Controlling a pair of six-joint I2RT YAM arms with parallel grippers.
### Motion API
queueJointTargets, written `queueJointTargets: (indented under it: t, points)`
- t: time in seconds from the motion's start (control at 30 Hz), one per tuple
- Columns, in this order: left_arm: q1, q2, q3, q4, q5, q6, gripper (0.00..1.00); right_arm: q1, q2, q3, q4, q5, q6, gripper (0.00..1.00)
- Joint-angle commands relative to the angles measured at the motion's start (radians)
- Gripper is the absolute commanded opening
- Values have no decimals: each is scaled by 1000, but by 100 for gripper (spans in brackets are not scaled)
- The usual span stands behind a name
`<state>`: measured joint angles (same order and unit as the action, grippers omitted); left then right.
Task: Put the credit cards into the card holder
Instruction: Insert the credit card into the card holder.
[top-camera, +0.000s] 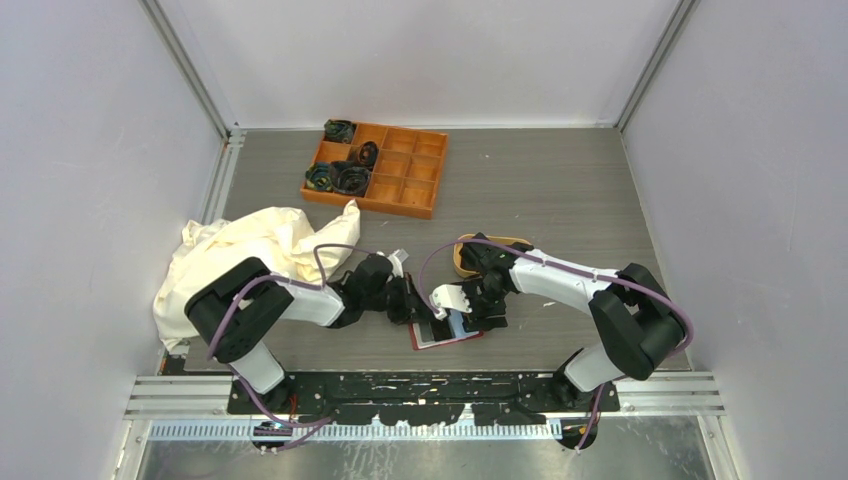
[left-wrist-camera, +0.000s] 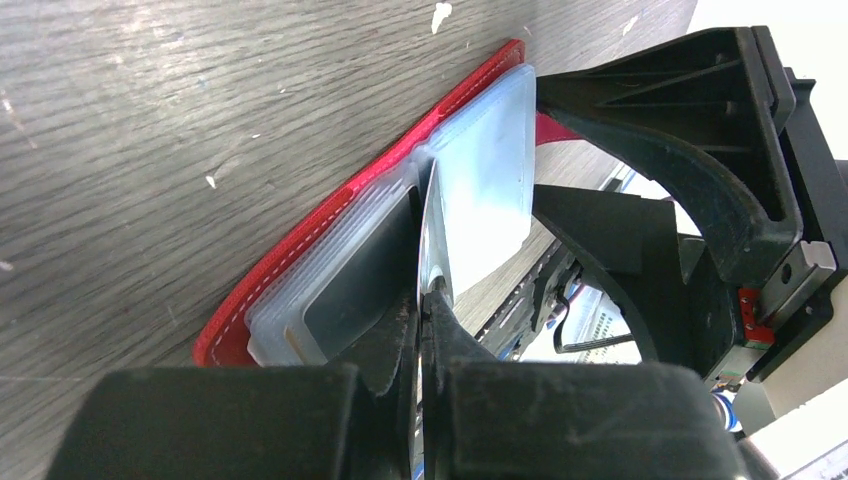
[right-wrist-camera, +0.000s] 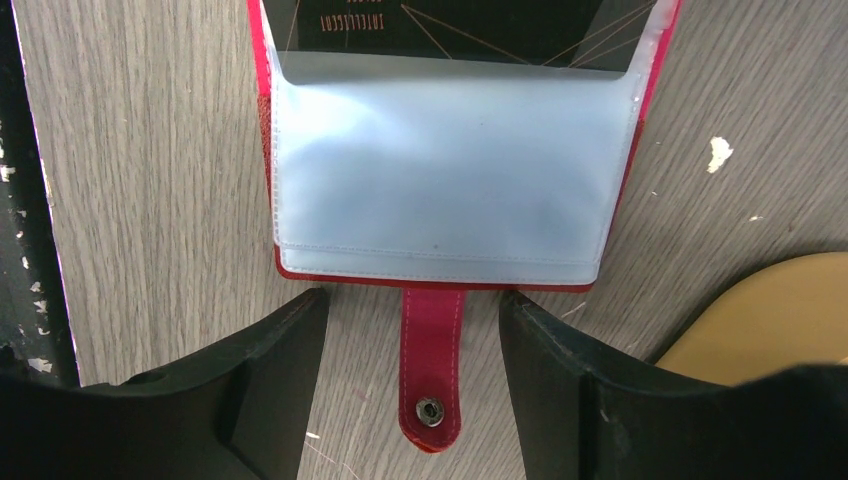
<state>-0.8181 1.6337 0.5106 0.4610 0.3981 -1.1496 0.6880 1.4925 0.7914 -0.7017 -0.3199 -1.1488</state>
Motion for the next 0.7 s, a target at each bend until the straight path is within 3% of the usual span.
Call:
queueJointTargets:
  t: [0.0,0.4,0.67]
  points:
    - [-4,52,12,-28,7,14,0,11,37,-14,10,-8,-8,69]
    - [-4,100,31,21,25,5,0,12,31,-3,5,-2,7,70]
    - [-3,137,30,51,39,-1,6,9,-86,29,-18,-13,68,91]
